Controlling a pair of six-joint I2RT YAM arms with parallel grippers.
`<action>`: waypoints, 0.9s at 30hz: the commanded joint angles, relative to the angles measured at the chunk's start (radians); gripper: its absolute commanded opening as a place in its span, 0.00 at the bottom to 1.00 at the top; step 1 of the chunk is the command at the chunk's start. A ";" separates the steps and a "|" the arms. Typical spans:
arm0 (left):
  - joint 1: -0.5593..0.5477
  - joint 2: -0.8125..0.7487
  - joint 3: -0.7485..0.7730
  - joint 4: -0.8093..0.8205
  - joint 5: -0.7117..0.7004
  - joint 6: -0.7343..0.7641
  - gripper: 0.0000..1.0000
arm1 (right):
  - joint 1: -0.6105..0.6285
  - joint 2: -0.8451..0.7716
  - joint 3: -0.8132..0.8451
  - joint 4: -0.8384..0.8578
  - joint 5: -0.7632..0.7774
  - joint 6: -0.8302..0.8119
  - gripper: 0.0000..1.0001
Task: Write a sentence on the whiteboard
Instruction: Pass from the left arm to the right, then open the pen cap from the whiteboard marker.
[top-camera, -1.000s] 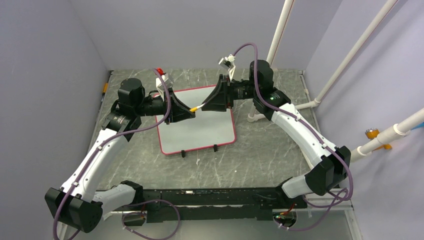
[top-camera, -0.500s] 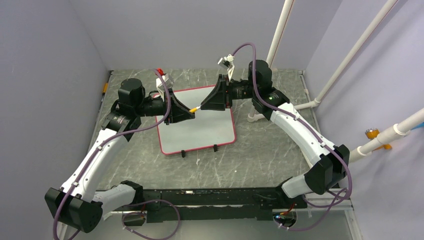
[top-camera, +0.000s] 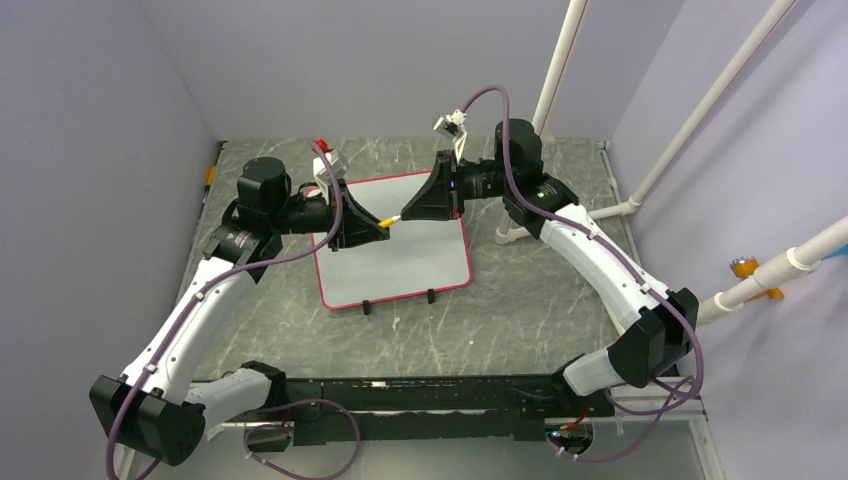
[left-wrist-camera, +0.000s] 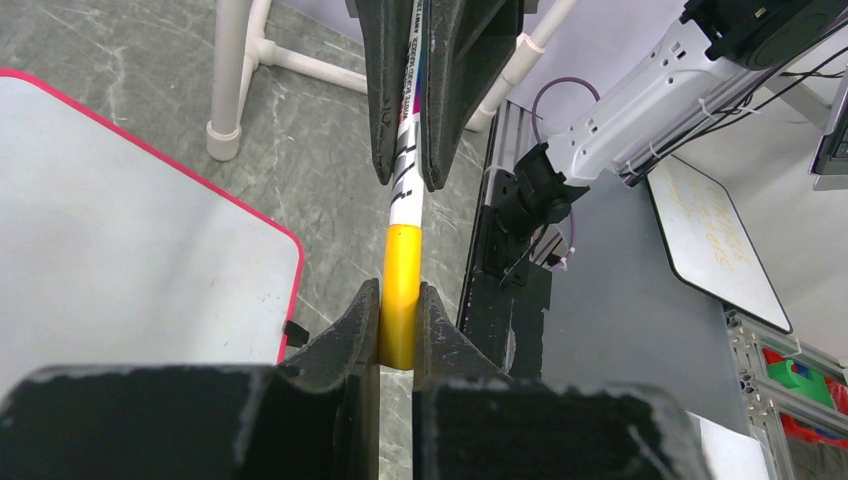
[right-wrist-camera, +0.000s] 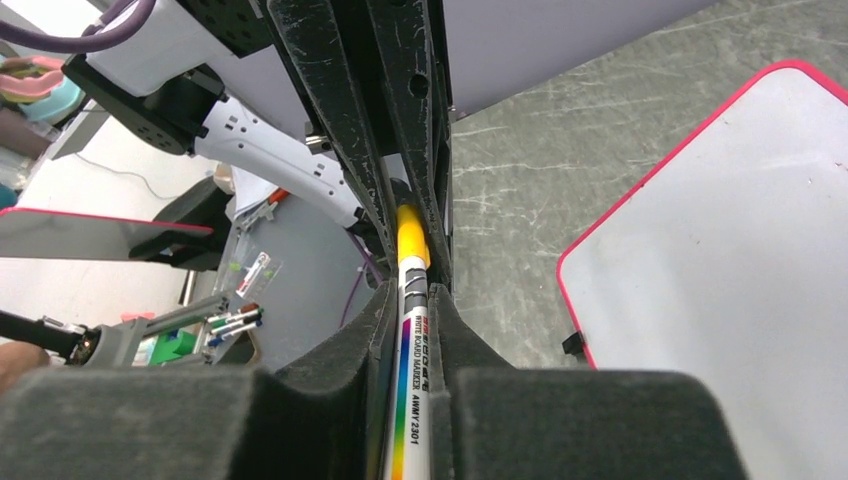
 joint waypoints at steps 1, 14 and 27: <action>-0.005 0.001 0.044 0.039 -0.011 0.013 0.00 | 0.028 0.000 0.028 0.009 -0.015 -0.034 0.01; 0.004 -0.029 0.031 0.052 -0.028 0.026 0.49 | 0.006 -0.111 -0.117 0.149 0.084 0.038 0.00; 0.003 -0.017 0.022 0.072 0.024 0.023 0.31 | 0.001 -0.102 -0.122 0.193 0.067 0.072 0.00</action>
